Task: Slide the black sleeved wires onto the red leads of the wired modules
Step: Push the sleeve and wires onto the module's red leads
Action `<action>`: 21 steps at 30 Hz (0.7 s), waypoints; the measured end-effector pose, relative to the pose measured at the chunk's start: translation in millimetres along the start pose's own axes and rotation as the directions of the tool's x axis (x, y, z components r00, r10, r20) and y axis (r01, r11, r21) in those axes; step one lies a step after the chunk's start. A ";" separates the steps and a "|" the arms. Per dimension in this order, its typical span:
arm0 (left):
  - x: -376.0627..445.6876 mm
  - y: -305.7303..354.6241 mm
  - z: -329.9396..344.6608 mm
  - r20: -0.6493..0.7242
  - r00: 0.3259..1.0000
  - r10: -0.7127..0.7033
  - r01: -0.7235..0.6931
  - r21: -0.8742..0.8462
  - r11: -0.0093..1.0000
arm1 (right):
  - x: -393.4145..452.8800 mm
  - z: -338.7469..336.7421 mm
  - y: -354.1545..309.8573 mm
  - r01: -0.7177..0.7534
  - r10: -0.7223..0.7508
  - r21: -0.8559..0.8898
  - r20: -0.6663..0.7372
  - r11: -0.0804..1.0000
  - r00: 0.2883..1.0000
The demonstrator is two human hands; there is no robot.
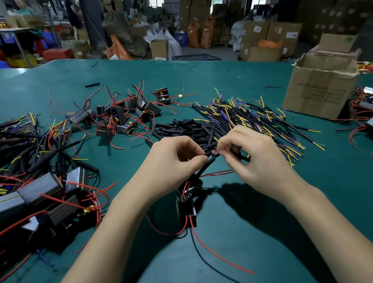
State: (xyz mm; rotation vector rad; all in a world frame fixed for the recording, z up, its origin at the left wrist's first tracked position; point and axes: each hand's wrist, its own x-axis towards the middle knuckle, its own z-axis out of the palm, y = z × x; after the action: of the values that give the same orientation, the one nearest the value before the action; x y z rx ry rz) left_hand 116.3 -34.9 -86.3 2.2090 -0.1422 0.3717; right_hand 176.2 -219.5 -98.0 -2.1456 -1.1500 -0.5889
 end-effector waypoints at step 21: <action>-0.1 5.5 15.0 -0.130 0.990 0.052 -0.072 -0.158 0.985 | 3.8 -4.4 -6.8 -0.028 0.029 0.086 -0.013 0.996 0.999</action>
State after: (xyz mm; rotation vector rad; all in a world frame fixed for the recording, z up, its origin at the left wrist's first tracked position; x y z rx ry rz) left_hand 118.2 -50.1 -90.9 2.0176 -0.1679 0.5140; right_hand 172.0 -217.5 -90.3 -2.0778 -1.1154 -0.5315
